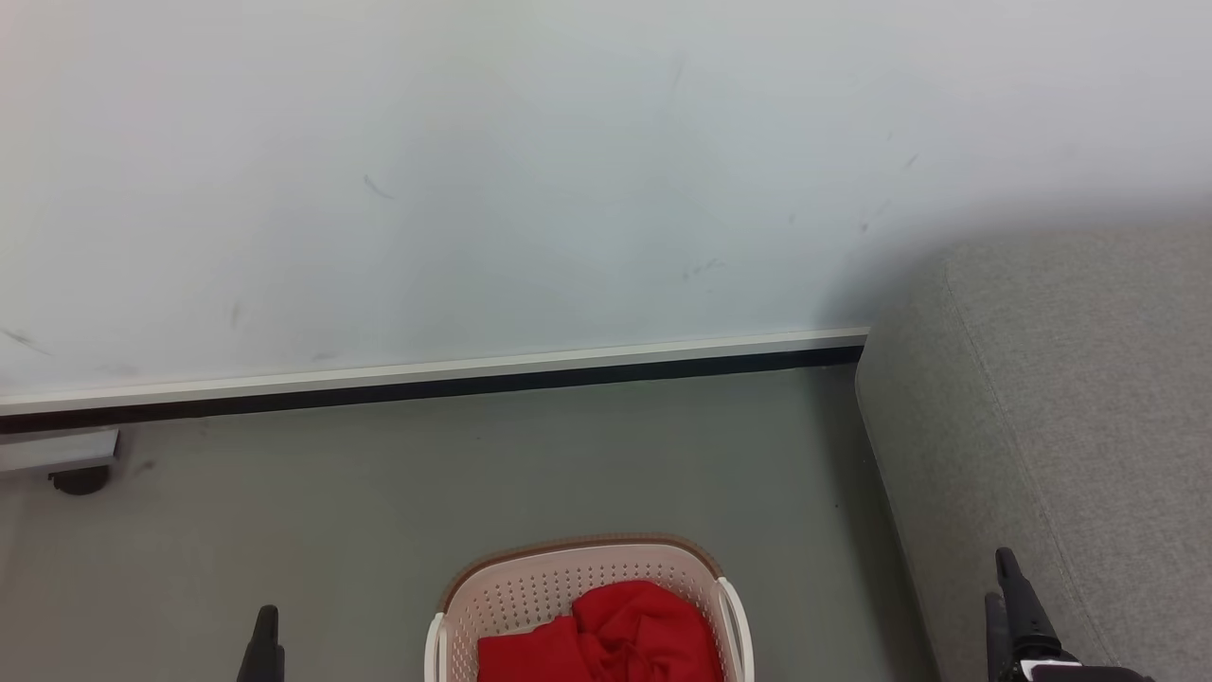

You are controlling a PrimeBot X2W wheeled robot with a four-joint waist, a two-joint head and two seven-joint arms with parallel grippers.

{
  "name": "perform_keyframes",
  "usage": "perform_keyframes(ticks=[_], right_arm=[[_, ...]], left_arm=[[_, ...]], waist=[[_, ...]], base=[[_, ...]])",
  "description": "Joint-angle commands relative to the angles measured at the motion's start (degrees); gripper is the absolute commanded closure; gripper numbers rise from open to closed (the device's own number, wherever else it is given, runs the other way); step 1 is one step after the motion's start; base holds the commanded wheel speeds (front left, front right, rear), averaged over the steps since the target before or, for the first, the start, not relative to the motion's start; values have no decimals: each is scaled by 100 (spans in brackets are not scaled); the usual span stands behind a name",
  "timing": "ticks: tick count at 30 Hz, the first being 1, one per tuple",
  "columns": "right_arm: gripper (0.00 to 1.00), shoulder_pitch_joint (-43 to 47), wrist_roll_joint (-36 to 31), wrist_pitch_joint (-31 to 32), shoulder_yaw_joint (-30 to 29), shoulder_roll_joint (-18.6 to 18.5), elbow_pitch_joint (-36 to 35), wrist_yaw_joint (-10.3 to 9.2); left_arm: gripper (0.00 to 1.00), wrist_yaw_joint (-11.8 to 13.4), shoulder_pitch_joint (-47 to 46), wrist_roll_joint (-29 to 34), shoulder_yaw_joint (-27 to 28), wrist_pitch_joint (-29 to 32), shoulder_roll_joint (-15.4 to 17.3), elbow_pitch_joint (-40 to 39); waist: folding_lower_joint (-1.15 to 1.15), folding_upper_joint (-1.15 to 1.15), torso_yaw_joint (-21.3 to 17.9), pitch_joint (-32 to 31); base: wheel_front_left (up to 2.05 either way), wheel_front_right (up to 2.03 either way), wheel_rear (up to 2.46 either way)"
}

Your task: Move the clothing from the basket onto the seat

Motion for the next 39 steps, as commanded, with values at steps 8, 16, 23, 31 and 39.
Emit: perform_keyframes(ticks=[8, 16, 23, 31, 39], right_arm=[[0, -33, -1160, -191, 221, -90, -144, 1], [0, -34, -2316, -338, 428, -113, -221, 1], [0, -3, -3212, -460, 665, -194, -356, 1], [0, 3, -3887, -582, 1056, -280, -449, 2], [0, 23, -4507, -702, 1149, -254, -425, 2]], left_arm=[[0, -5, 80, 1055, 5, -269, 55, -400], [0, 133, 164, 2214, -188, -472, 64, -617], [0, 438, 185, 3150, -415, -637, 72, -866], [0, 608, 272, 3679, -594, -813, 79, -949], [0, 689, 296, 4261, -696, -977, 85, -1029]], waist=[[0, 0, -4, -33], [0, 0, -17, -61], [0, 0, -18, -85], [0, 0, -27, -115], [0, 0, -32, -147]], base=[[0, 0, 0], [0, 0, 0], [0, 0, 0], [0, 0, 0], [0, 0, 0]])
